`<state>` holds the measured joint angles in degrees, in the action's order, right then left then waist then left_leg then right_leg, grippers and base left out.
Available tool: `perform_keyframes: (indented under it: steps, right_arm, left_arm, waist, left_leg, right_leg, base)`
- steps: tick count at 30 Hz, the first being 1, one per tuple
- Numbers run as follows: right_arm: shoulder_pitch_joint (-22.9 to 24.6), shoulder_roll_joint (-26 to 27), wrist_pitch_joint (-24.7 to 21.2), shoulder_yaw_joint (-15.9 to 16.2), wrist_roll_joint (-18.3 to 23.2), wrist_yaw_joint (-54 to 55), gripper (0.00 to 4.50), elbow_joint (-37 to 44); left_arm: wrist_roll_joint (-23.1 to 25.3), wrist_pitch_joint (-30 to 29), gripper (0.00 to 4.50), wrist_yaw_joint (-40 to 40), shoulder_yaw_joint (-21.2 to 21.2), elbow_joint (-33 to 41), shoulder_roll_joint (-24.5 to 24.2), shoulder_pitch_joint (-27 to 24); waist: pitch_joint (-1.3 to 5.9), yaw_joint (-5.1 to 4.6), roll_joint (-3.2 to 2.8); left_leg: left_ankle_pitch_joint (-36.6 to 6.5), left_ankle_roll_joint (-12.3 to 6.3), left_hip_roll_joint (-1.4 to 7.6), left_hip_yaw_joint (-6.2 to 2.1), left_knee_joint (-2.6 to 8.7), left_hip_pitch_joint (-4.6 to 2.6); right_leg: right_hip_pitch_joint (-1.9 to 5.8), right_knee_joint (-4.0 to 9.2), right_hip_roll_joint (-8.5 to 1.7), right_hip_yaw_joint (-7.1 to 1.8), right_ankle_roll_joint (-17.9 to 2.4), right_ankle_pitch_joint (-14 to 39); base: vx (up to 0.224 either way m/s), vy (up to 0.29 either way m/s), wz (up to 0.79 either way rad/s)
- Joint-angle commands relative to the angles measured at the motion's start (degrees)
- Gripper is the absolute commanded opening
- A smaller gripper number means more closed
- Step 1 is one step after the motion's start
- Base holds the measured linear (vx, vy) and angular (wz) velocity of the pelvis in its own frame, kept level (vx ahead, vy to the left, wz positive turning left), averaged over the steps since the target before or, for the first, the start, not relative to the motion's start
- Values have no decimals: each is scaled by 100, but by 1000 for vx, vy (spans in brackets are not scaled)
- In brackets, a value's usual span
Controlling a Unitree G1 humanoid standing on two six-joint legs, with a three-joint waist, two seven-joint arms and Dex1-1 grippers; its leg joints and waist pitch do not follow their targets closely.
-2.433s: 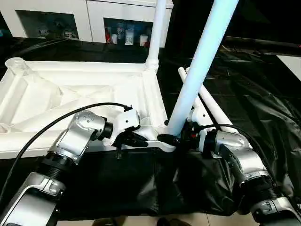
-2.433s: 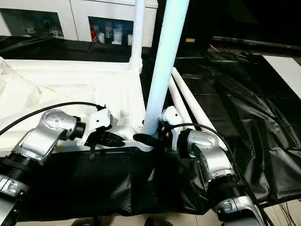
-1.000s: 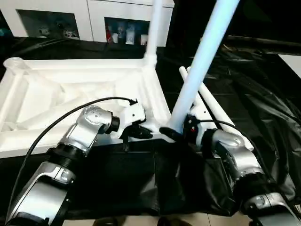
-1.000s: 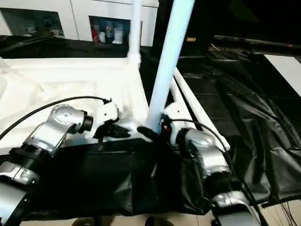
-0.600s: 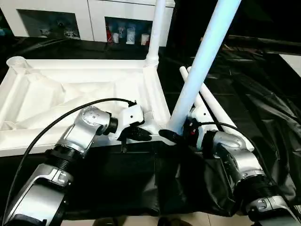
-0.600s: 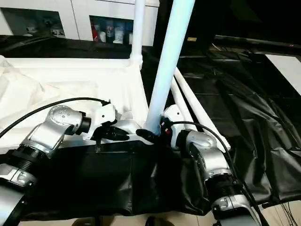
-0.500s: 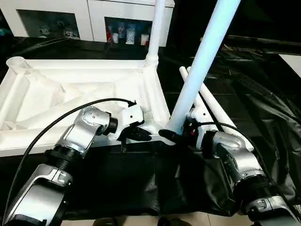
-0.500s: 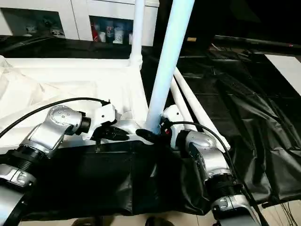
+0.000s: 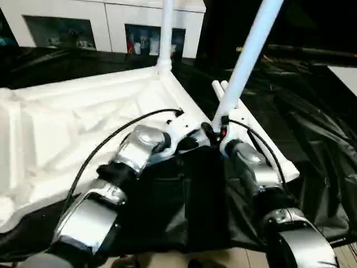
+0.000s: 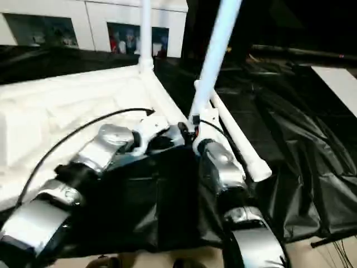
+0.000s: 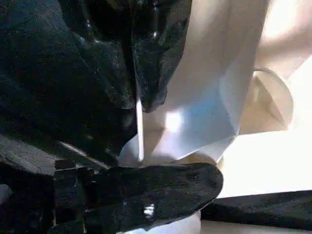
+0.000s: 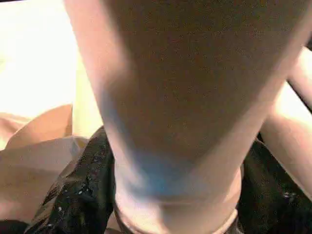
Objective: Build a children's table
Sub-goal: Rotate leg to tighten
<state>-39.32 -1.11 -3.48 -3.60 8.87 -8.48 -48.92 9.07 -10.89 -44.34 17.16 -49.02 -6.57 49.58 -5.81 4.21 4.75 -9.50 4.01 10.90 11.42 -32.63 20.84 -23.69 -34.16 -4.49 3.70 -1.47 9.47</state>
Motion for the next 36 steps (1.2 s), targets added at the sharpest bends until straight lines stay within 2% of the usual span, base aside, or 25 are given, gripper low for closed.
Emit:
perform_keyframes:
  steps: [1, 3, 5, 7, 9, 10, 11, 13, 14, 16, 17, 18, 19, 20, 22, 23, 25, 26, 27, 28, 29, 30, 32, 33, 36]
  right_arm:
    - [55, 110, -125, 19, -42, 33, 273, -352]
    - [36, 171, -25, -15, 14, -157, 273, -406]
    - [51, 213, 35, -74, 136, -370, 343, -389]
    - [120, 216, 83, -43, 206, -607, 350, -236]
    - [151, 205, 94, -18, 215, -701, 379, -153]
    - [217, 143, 116, 86, 106, -709, 387, 2]
    - [279, 94, 123, 152, 35, -719, 391, 145]
    - [489, -34, 59, 252, -38, -755, 391, 601]
    - [654, -108, 8, 272, -42, -789, 392, 928]
    - [869, -199, -82, 309, -48, -834, 392, 1337]
    - [1142, -305, -192, 356, -84, -911, 392, 1844]
    - [1142, -305, -192, 356, -84, -911, 392, 1844]
    - [1271, -347, -255, 372, -89, -928, 392, 2091]
    - [1451, -397, -337, 388, -85, -932, 392, 2446]
    - [1684, -453, -482, 407, -44, -913, 392, 2933]
    - [1906, -523, -631, 497, -55, -944, 392, 3390]
    - [1976, -544, -691, 534, -66, -960, 392, 3536]
    - [2064, -578, -776, 593, -103, -961, 392, 3716]
    - [2172, -632, -852, 679, -150, -1000, 392, 3933]
    - [2241, -665, -920, 717, -160, -1050, 392, 4076]
    - [2327, -704, -1002, 750, -118, -1141, 392, 4250]
    - [2421, -741, -1142, 785, -37, -1236, 392, 4455]
    - [2499, -788, -1226, 835, -6, -1312, 392, 4626]
    - [2605, -851, -1394, 919, 101, -1462, 392, 4875]
    - [2737, -983, -1762, 1139, 163, -1670, 392, 5174]
  left_arm:
    - [-5, 257, 0, 198, -27, -188, 182, -40]
    - [1, 365, 0, 149, -10, -252, 179, -33]
    - [8, 453, 0, 134, 4, -312, 159, -36]
    - [-5, 563, 0, 87, 11, -312, 118, -67]
    - [-11, 620, 0, 88, 3, -324, 109, -70]
    - [-25, 712, 0, 81, -18, -349, 106, -68]
    - [-29, 797, 0, 108, -45, -372, 104, -65]
    - [-94, 1016, 0, 138, -138, -392, 110, -53]
    - [-192, 1113, 44, 82, -228, -370, 124, -46]
    - [-331, 1127, 44, 26, -356, -294, 138, -43]
    - [-544, 949, 62, -105, -538, -158, 131, -36]
    - [-544, 949, 62, -105, -538, -158, 131, -36]
    - [-593, 978, 74, -69, -611, -90, 92, -37]
    - [-719, 904, 84, -24, -767, 57, 31, -42]
    - [-887, 852, 90, 25, -972, 285, -73, -60]
    - [-967, 643, 107, 147, -1198, 611, -331, -106]
    - [-972, 585, 119, 200, -1267, 702, -423, -121]
    - [-974, 531, 132, 327, -1375, 790, -556, -138]
    - [-989, 375, 139, 542, -1567, 912, -766, -165]
    - [-938, 330, 139, 762, -1683, 961, -920, -177]
    - [-871, 246, 168, 1015, -1840, 1015, -1145, -200]
    - [-803, 183, 176, 1241, -1980, 1065, -1365, -233]
    - [-722, 127, 176, 1477, -2109, 1088, -1573, -265]
    - [-612, 1, 185, 1687, -2237, 1165, -1874, -353]
    - [-425, -272, 219, 2147, -2540, 1292, -2476, -592]
  waist:
    - [411, 4, -16]
    - [408, 8, -28]
    - [404, 11, -23]
    - [405, 12, -22]
    - [419, 25, -11]
    - [414, 25, -19]
    - [436, 36, 23]
    - [437, 59, 30]
    - [446, 97, 31]
    - [478, 117, 33]
    - [507, 137, 13]
    - [505, 127, 23]
    - [515, 114, 13]
    - [538, 143, -2]
    - [550, 128, 1]
    - [544, 137, -85]
    - [546, 106, -51]
    - [538, 96, -97]
    - [522, 102, -96]
    - [501, 103, -93]
    - [485, 94, -80]
    - [477, 100, -84]
    - [485, 84, -94]
    - [473, 75, -49]
    - [475, 87, -94]
  left_leg:
    - [-1169, -263, 215, -106, 363, -62]
    - [-1176, -263, 220, -113, 372, -56]
    - [-1283, -281, 228, -116, 376, -62]
    - [-1332, -304, 231, -119, 380, -56]
    - [-1256, -324, 239, -121, 376, -53]
    - [-1226, -329, 241, -119, 380, -58]
    - [-1186, -337, 236, -116, 372, -55]
    - [-1116, -354, 233, -116, 372, -44]
    - [-1042, -386, 234, -109, 366, -55]
    - [-892, -424, 234, -111, 352, -41]
    - [-769, -449, 245, -102, 336, -43]
    - [-713, -481, 245, -104, 334, -28]
    - [-638, -512, 243, -120, 334, 6]
    - [-555, -556, 257, -105, 309, -42]
    - [-381, -643, 245, -101, 294, -29]
    - [-412, -647, 257, -107, 296, -38]
    - [-476, -643, 240, -105, 296, -23]
    - [-559, -611, 237, -100, 300, -35]
    - [-729, -505, 248, -88, 307, -72]
    - [-873, -417, 250, -97, 323, -61]
    - [-1019, -318, 249, -108, 342, -61]
    - [-1127, -234, 259, -125, 359, -66]
    - [-1155, -178, 262, -129, 362, -78]
    - [-1159, -151, 263, -124, 365, -90]
    - [-1036, -110, 274, -140, 368, -82]
  right_leg:
    - [266, 412, -421, -293, -1002, 1448]
    - [267, 414, -420, -283, -985, 1530]
    - [262, 438, -429, -284, -957, 1671]
    - [266, 445, -429, -282, -934, 1740]
    - [271, 433, -438, -283, -949, 1675]
    - [259, 427, -432, -281, -984, 1646]
    - [276, 424, -436, -275, -973, 1677]
    - [285, 431, -434, -275, -918, 1690]
    - [283, 428, -434, -281, -878, 1608]
    - [306, 383, -440, -276, -970, 1350]
    - [309, 344, -437, -275, -1058, 1042]
    - [307, 327, -430, -270, -1099, 899]
    - [338, 297, -431, -257, -1145, 743]
    - [333, 278, -429, -269, -1197, 448]
    - [346, 218, -410, -263, -1365, 23]
    - [348, 208, -411, -270, -1409, -109]
    - [362, 215, -406, -263, -1399, -79]
    - [348, 237, -407, -269, -1404, 45]
    - [320, 263, -381, -271, -1363, 267]
    - [320, 285, -383, -270, -1278, 513]
    - [321, 307, -373, -267, -1164, 806]
    - [322, 314, -378, -269, -1057, 1039]
    - [302, 320, -376, -272, -980, 1097]
    - [281, 331, -364, -272, -932, 1117]
    - [284, 271, -362, -277, -880, 916]
  base:
    - [0, 0, 0]
    - [0, 0, 0]
    - [0, 0, 0]
    - [0, 0, 0]
    - [0, 0, 0]
    - [0, 0, 0]
    - [0, 0, 0]
    - [0, 0, 0]
    - [0, 0, 0]
    - [0, 0, 0]
    - [0, 0, 0]
    - [0, 0, 0]
    - [0, 0, 0]
    - [0, 0, 0]
    - [0, 0, 0]
    - [0, 0, 0]
    - [0, 0, 0]
    - [0, 0, 0]
    - [0, 0, 0]
    - [0, 0, 0]
    - [0, 0, 0]
    - [0, 0, 0]
    - [0, 0, 0]
    - [0, 0, 0]
    - [0, 0, 0]
